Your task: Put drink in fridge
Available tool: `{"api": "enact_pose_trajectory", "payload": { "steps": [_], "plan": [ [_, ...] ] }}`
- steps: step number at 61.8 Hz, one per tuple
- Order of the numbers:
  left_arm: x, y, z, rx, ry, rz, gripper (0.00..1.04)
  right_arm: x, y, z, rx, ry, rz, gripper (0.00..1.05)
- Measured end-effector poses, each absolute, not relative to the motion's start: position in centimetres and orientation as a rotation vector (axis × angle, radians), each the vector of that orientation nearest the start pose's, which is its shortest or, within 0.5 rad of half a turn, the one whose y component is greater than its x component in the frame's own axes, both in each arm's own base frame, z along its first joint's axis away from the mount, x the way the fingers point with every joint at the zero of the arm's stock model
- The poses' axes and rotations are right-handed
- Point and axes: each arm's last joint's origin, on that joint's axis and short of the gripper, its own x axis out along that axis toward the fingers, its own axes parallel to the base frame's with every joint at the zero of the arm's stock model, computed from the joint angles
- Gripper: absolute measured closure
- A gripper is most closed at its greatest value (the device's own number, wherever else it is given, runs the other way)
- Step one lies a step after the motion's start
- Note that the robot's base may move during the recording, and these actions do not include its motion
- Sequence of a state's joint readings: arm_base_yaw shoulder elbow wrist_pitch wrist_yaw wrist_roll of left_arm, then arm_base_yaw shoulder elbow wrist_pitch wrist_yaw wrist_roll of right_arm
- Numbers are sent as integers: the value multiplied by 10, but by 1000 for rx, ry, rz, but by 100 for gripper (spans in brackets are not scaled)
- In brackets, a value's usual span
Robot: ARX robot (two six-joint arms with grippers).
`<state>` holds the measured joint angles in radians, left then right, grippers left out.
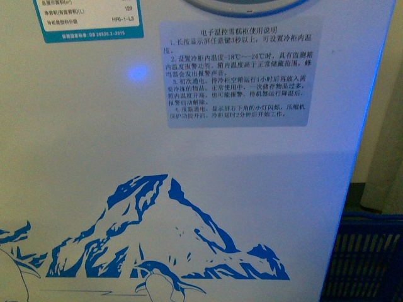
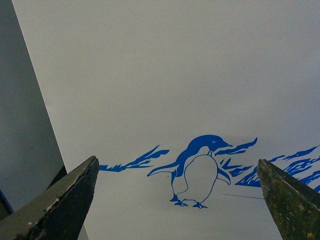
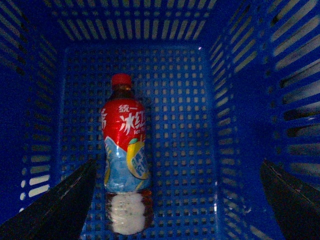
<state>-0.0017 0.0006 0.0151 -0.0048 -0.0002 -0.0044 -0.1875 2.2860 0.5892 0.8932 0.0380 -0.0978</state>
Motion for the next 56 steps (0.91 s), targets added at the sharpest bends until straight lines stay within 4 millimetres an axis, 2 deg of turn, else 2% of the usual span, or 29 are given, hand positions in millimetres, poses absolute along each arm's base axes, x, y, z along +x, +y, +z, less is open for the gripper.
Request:
{"api": "enact_pose_trajectory", "payload": {
  "steps": [6,19,40,56],
  "plan": [
    [97,0,168,-4,-10,-2,8,293,-49,-51,-21,859,-182,7],
    [97,0,168,-4,-10,-2,8,315,-36,-103,21,931,-178,7],
    [97,0,168,-4,-10,-2,8,346,-31,-145,73,970,-182,7],
    [97,0,168,-4,-10,-1,8,354,-28,-170,121,1026,-181,7]
  ]
}}
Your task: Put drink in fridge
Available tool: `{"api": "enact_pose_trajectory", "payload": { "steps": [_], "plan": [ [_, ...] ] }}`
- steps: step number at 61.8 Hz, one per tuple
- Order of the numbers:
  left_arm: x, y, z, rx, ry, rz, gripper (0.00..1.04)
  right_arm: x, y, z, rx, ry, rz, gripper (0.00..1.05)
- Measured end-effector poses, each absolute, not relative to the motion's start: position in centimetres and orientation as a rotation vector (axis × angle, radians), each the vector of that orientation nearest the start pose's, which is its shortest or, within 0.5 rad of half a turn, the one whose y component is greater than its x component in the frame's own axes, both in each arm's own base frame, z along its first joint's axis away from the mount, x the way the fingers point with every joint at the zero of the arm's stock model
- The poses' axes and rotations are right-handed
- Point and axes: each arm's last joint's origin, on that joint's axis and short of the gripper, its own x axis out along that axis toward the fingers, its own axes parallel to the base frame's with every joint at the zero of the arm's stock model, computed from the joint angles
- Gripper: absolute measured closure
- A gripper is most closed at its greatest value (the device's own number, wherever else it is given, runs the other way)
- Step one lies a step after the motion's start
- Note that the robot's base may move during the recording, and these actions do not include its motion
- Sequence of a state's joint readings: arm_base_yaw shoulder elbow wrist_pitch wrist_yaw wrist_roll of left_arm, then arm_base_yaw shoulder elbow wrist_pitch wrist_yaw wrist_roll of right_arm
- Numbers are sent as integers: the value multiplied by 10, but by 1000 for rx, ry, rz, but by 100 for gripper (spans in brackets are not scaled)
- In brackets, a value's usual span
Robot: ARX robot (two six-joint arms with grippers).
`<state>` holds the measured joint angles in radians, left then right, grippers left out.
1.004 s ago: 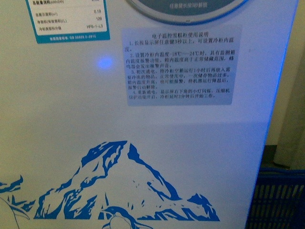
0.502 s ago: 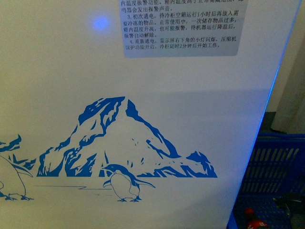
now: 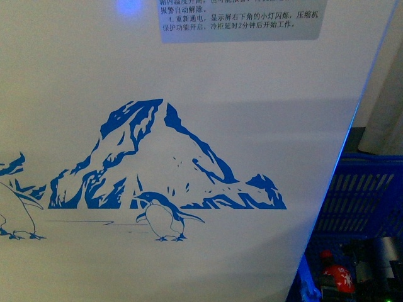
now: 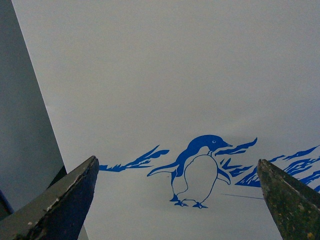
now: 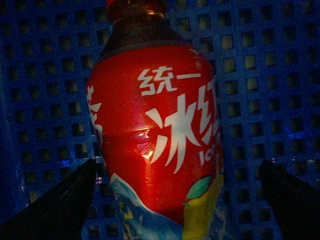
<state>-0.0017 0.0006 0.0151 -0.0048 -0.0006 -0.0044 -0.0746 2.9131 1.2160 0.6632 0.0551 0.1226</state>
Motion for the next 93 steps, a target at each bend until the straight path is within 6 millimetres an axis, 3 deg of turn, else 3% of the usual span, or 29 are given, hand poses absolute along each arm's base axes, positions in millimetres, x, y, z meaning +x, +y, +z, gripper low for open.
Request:
{"api": "enact_pose_trajectory", "payload": {
  "steps": [24,32,39,50,56,61,67,73,84,90,93],
  "plan": [
    [97,0,168,-4,-10,-2,8,351,-17,-199,114,1113,-168,7],
    [97,0,168,-4,-10,-2,8,354,-17,-198,122,1113,-159,20],
    [97,0,168,-4,-10,-1,8,352,-20,-196,123,1110,-168,40],
    [97,0,168,-4,-10,-2,8,344,-24,-171,147,1105,-166,64],
    [97,0,168,-4,-10,-2,8,344,-27,-133,154,1053,-172,66],
    [97,0,168,-4,-10,-2,8,348,-29,-84,160,965,-162,66],
    [97,0,168,-4,-10,-2,8,350,-30,-41,160,886,-144,66],
    [97,0,168,-4,-10,-2,8,343,-29,35,140,747,-118,67],
    [97,0,168,-4,-10,-2,8,299,-22,163,90,497,-125,67],
    [97,0,168,-4,-10,-2,8,276,-16,212,75,353,-153,67],
    [97,0,168,-4,-10,-2,8,254,-10,245,66,240,-166,67]
  ]
}}
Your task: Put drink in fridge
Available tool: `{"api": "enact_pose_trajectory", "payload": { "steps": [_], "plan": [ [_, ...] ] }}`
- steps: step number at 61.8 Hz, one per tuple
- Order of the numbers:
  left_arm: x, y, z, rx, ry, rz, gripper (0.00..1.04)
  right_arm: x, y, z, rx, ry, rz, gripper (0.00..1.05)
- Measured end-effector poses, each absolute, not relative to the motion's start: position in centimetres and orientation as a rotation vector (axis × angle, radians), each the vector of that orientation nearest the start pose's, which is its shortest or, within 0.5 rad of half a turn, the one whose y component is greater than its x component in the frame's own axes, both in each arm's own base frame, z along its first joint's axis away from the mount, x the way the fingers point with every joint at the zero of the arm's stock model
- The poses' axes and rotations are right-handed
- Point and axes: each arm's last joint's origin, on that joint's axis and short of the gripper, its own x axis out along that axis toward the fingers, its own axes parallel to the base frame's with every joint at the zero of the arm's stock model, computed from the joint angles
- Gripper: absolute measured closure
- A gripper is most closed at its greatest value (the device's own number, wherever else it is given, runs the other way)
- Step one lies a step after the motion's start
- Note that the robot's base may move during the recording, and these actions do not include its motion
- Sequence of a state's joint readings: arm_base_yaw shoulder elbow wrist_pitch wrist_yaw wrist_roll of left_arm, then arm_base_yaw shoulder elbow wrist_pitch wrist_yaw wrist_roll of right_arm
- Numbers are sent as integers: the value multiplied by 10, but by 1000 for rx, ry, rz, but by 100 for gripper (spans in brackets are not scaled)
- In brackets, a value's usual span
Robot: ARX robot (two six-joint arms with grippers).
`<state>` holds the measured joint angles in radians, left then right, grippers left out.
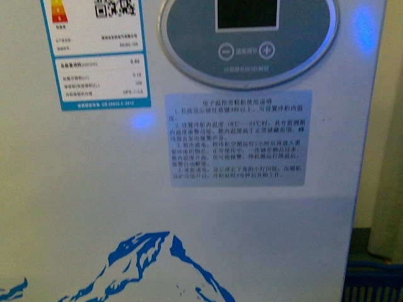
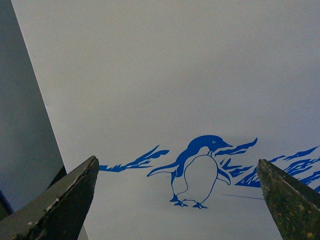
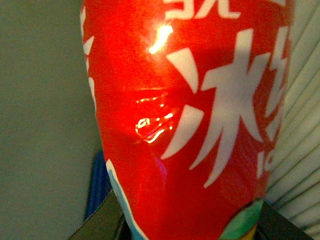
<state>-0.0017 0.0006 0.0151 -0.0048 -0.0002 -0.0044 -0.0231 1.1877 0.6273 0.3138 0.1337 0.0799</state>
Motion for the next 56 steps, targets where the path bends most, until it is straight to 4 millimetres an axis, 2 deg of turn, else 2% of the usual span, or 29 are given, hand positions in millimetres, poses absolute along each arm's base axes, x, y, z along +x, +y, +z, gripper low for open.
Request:
{"api": "enact_pose_trajectory", "payload": {
  "steps": [5,8,16,19,23,26,31,34,40,44,56],
  "plan": [
    [97,0,168,-4,-10,-1,8,209,5,289,51,63,-200,67],
    [97,0,168,-4,-10,-2,8,189,11,301,56,5,-209,67],
    [97,0,168,-4,-10,-2,8,150,22,313,64,-84,-236,67],
    [97,0,168,-4,-10,-2,8,138,26,314,73,-101,-247,67],
    [97,0,168,-4,-10,-1,8,113,31,311,103,-149,-288,67],
    [97,0,168,-4,-10,-1,8,104,35,310,127,-171,-302,67],
    [97,0,168,-4,-10,-2,8,98,43,304,149,-193,-314,67],
    [97,0,168,-4,-10,-1,8,98,49,290,127,-182,-337,67],
    [97,0,168,-4,-10,-2,8,99,50,278,104,-168,-361,67],
    [97,0,168,-4,-10,-2,8,101,52,262,57,-137,-375,67],
    [97,0,168,-4,-10,-2,8,100,45,255,47,-163,-448,67]
  ]
}}
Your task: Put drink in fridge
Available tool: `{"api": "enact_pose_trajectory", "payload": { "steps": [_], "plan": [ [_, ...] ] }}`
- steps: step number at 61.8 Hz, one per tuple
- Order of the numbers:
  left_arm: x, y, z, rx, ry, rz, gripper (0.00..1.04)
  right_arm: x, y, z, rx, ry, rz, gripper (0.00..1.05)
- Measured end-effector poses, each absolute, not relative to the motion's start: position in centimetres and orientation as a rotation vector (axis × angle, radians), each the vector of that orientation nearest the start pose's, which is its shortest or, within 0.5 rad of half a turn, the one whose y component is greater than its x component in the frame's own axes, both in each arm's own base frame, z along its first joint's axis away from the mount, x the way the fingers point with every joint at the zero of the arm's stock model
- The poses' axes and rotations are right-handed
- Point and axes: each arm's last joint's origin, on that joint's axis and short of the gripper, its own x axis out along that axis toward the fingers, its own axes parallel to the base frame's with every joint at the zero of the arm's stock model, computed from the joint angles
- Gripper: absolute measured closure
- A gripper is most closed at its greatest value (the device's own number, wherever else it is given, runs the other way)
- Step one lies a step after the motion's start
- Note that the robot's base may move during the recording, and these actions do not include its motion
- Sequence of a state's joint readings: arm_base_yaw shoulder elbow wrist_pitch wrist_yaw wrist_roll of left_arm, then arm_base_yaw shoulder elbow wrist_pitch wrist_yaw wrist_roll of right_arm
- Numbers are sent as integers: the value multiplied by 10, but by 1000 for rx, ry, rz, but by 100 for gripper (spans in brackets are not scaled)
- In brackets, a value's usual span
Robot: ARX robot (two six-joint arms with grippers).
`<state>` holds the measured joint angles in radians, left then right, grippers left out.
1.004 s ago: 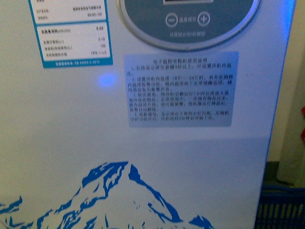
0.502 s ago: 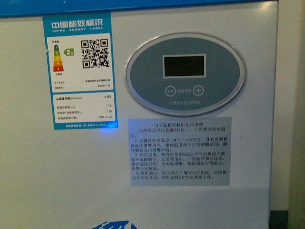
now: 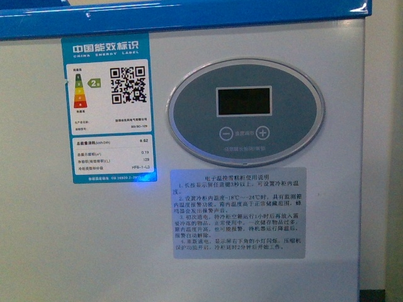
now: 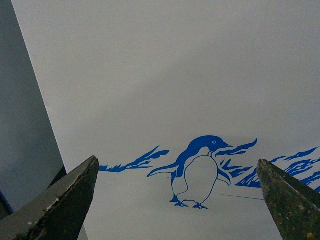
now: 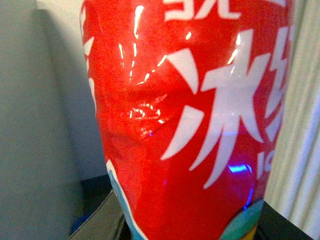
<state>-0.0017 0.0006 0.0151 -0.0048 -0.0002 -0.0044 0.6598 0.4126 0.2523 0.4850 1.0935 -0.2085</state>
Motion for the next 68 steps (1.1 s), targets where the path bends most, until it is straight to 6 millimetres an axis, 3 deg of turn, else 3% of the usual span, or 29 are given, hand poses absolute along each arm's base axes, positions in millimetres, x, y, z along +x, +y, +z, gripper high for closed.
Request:
{"api": "enact_pose_trajectory", "payload": {
  "steps": [18,68],
  "plan": [
    [97,0,168,-4,-10,-1,8,99,40,234,-15,-121,-495,67],
    [97,0,168,-4,-9,-2,8,99,40,231,-25,-112,-494,67]
  ]
}}
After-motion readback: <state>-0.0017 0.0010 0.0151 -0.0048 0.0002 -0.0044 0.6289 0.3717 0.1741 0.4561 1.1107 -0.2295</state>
